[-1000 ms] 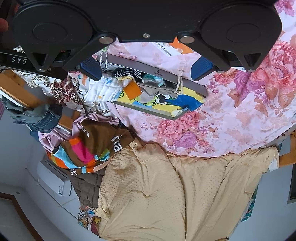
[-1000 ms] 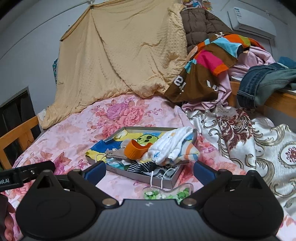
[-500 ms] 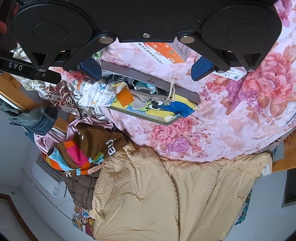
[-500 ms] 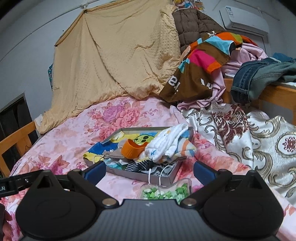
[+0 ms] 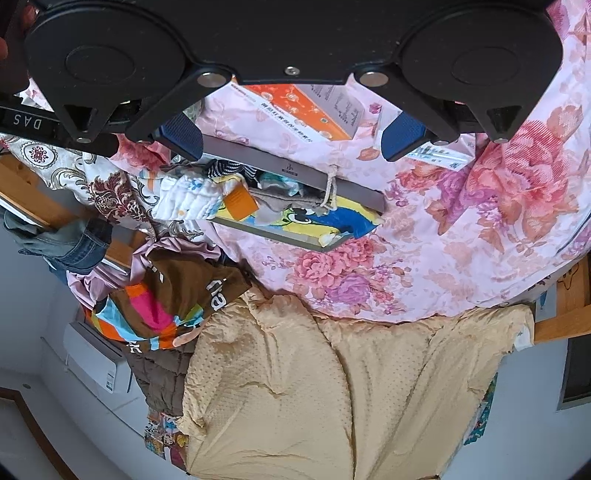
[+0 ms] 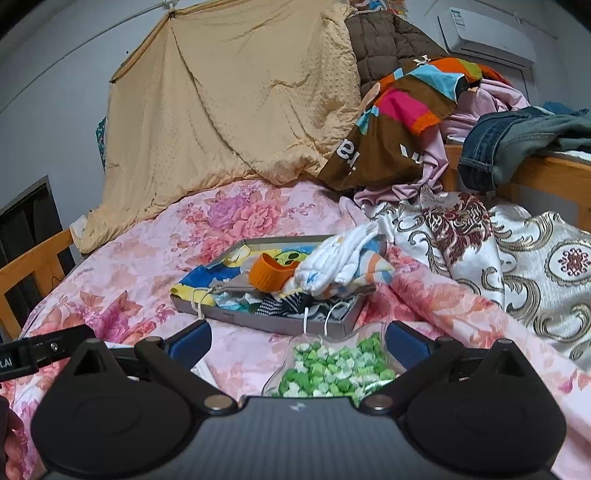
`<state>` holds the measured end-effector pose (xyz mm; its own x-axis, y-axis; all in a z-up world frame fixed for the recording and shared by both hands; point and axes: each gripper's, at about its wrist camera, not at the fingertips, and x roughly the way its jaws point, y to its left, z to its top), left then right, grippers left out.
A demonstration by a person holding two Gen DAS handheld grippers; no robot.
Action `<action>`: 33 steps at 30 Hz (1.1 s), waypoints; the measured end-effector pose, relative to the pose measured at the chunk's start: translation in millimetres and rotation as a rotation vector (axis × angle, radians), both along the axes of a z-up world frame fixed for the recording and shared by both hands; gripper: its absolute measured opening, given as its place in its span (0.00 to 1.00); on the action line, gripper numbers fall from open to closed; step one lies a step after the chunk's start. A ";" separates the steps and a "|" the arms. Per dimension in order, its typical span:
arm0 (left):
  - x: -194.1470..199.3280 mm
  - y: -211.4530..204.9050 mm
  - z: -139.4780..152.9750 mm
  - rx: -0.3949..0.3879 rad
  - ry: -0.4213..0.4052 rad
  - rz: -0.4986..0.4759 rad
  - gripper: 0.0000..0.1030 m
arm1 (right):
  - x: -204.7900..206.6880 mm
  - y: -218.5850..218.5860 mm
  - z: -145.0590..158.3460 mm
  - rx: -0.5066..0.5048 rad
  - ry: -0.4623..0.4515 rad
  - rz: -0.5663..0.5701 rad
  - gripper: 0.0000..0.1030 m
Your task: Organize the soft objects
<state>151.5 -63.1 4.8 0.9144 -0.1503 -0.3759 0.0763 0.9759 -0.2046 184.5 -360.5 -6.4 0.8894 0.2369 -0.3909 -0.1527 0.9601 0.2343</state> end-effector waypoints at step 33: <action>-32.1 16.3 -21.0 0.025 0.021 -0.005 0.99 | -56.2 31.4 -18.1 -0.075 0.037 -0.036 1.00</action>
